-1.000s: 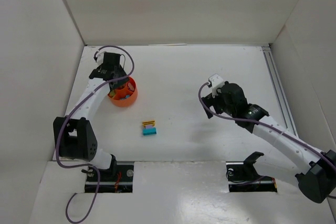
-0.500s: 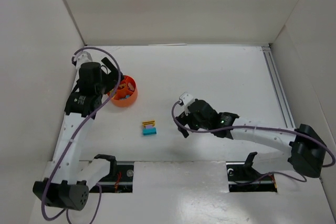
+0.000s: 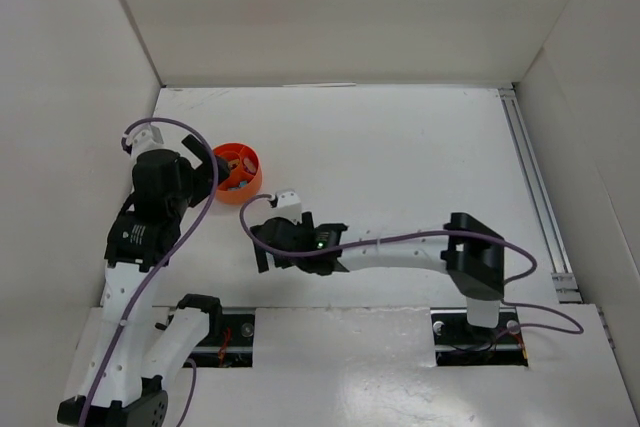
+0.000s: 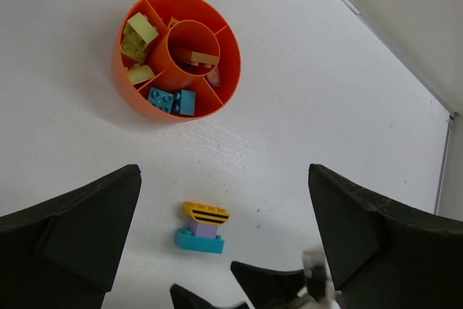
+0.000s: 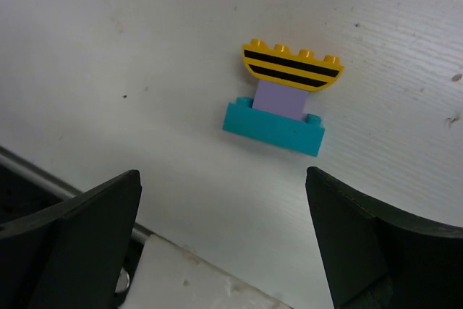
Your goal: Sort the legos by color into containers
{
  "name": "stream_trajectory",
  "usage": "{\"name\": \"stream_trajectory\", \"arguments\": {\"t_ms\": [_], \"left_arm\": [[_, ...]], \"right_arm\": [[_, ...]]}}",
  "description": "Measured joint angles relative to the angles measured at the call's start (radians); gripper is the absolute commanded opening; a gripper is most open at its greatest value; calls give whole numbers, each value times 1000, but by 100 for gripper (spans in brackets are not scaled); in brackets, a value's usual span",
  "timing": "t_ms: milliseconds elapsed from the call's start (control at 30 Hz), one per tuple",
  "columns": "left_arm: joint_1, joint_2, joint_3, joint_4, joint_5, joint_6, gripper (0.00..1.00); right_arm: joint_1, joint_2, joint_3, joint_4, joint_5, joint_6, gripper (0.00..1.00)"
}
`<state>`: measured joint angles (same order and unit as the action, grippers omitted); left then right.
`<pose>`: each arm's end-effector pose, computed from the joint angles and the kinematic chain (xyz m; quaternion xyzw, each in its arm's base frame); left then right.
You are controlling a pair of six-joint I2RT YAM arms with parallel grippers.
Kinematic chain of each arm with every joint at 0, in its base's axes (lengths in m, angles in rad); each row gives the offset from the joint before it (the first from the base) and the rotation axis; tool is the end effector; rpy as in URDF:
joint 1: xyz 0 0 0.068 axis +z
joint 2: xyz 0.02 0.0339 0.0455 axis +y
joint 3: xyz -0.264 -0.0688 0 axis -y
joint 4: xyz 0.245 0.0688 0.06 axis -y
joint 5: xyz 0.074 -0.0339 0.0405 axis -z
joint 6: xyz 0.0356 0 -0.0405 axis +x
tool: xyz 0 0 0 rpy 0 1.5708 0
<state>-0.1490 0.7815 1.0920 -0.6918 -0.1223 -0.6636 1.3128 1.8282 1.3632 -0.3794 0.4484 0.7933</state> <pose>0.1480 -0.0178 0.3907 -0.2435 0.7908 -0.1745 0.5337 0.1179 0.3863 0.2333 -0.1577 0.9011 0.1981 0.3520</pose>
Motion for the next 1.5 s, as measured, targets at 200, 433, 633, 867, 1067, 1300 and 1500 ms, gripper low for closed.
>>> {"name": "stream_trajectory", "arguments": {"t_ms": [200, 433, 633, 867, 1067, 1300, 1500], "left_arm": [[0, -20, 0, -26, 24, 10, 100], [0, -16, -34, -43, 44, 33, 100], [0, -17, -37, -50, 47, 41, 100], [0, -25, -37, -52, 48, 56, 100], [0, -38, -37, -53, 48, 64, 100], [0, -38, -37, -53, 47, 79, 100], [0, -38, -37, -55, 47, 84, 100]], "right_arm": [[3, 187, 117, -200, 72, 181, 100], [2, 238, 141, -312, 120, 251, 99], [2, 274, 189, -292, 126, 223, 99], [2, 309, 237, -286, 116, 231, 99], [1, 327, 265, -286, 113, 262, 89], [-15, 328, 265, -294, 113, 311, 67], [-21, 330, 264, -293, 115, 330, 53]]}}
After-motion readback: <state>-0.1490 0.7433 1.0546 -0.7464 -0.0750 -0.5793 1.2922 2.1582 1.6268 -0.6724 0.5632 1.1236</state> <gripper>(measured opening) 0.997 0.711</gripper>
